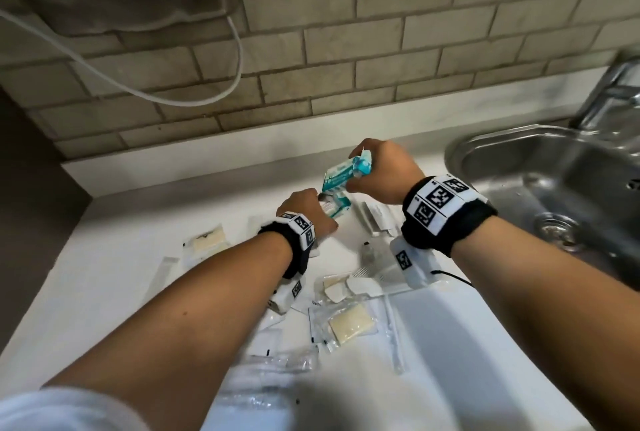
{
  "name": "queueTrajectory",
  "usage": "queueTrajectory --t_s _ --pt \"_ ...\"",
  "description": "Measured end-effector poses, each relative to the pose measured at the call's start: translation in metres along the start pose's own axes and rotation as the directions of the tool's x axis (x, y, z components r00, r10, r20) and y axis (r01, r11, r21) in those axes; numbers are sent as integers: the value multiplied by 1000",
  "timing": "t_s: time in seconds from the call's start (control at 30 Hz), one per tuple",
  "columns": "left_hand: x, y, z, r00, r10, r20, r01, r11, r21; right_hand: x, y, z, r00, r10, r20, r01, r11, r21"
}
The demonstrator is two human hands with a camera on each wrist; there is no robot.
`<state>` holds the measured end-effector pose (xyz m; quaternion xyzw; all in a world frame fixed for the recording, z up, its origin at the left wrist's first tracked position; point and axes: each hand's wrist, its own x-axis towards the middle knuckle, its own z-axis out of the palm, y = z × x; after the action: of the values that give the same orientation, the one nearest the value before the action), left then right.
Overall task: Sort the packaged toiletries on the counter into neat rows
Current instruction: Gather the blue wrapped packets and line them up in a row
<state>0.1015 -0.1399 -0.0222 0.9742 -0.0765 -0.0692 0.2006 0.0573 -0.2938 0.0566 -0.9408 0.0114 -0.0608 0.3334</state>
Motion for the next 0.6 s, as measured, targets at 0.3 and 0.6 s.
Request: queueTrajectory --t_s 0.3,0.6 --pt "-30 -67 -74 977 -157 -146 142 984 -110 9 -47 17 990 -138 14 137 989 54" --pt "-133 -215 -129 788 -553 -272 400 795 -456 18 -156 122 902 -384 196 365 922 128"
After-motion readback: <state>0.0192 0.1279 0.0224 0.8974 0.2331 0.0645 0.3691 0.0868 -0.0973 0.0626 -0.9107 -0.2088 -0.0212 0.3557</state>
